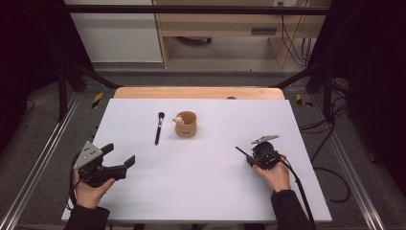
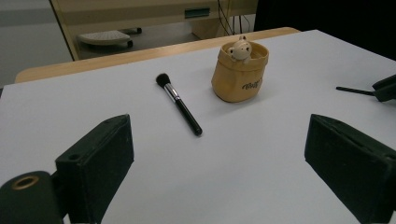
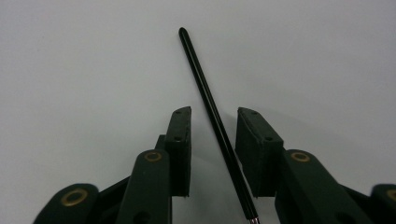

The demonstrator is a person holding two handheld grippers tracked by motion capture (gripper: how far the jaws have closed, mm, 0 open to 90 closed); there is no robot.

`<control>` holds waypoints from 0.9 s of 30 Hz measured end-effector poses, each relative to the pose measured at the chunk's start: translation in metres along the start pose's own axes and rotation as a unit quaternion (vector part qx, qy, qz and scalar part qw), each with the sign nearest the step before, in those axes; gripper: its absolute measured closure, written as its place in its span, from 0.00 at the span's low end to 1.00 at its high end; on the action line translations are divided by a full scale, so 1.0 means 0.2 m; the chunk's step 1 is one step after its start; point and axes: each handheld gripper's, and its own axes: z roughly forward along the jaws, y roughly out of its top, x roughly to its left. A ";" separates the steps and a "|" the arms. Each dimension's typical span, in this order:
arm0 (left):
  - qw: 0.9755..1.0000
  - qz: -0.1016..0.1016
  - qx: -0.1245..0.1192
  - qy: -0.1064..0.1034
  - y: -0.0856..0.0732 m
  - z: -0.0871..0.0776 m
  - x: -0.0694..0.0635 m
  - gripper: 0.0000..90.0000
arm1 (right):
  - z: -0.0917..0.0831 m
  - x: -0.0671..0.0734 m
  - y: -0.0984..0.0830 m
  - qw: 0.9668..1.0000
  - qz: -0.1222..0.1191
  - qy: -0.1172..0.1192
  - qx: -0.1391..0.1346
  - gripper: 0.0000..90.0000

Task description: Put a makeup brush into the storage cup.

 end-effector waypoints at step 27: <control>1.000 0.001 0.001 -0.001 0.00 0.00 0.00 0.08 | -0.02 0.00 0.00 0.999 0.029 0.007 0.012 0.89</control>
